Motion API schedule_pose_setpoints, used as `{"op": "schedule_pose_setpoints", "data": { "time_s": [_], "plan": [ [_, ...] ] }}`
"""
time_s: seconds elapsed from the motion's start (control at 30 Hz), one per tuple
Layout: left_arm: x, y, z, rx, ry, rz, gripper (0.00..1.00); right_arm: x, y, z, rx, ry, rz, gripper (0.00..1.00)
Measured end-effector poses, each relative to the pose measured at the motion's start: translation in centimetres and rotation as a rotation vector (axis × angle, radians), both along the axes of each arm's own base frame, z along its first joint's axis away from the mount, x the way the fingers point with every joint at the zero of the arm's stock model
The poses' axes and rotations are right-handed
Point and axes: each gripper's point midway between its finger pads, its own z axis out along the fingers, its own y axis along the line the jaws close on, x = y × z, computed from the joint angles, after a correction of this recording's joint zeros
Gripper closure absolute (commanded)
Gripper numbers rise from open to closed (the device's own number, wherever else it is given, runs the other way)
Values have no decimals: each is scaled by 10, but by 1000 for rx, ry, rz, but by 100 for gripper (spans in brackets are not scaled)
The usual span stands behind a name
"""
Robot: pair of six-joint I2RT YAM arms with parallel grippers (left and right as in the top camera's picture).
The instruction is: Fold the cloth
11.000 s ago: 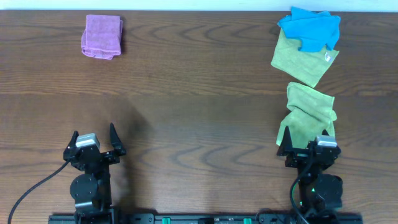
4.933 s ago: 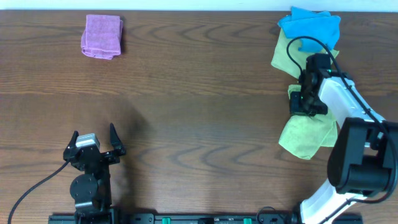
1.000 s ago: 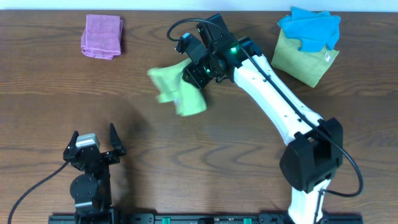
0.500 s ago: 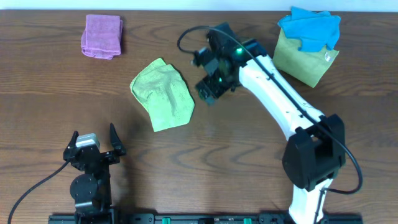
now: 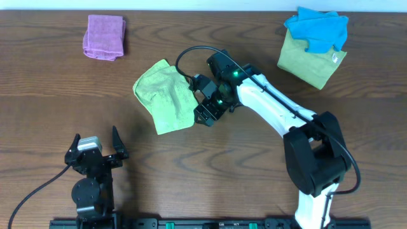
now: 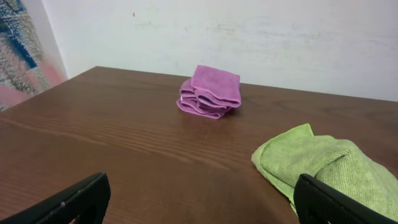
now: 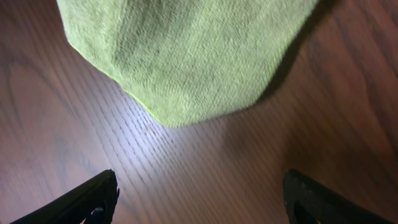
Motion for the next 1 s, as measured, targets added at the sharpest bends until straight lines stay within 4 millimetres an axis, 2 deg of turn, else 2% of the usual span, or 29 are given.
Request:
{"op": "schedule_pose_setpoints", "data": {
  "time_s": [0.13, 0.33, 0.43, 0.67, 0.83, 1.0],
  "plan": [
    [0, 0, 0, 0, 0, 0, 5, 7, 11, -2, 54, -19, 12, 14],
    [0, 0, 0, 0, 0, 0, 5, 9, 15, -32, 61, 25, 11, 14],
    [0, 0, 0, 0, 0, 0, 5, 15, 15, -40, 71, 26, 2, 14],
    [0, 0, 0, 0, 0, 0, 5, 28, 22, -35, 116, -15, -18, 16],
    [0, 0, 0, 0, 0, 0, 5, 26, 28, -38, 151, 18, -32, 20],
    [0, 0, 0, 0, 0, 0, 5, 24, 29, -40, 161, 38, -41, 28]
  ]
}}
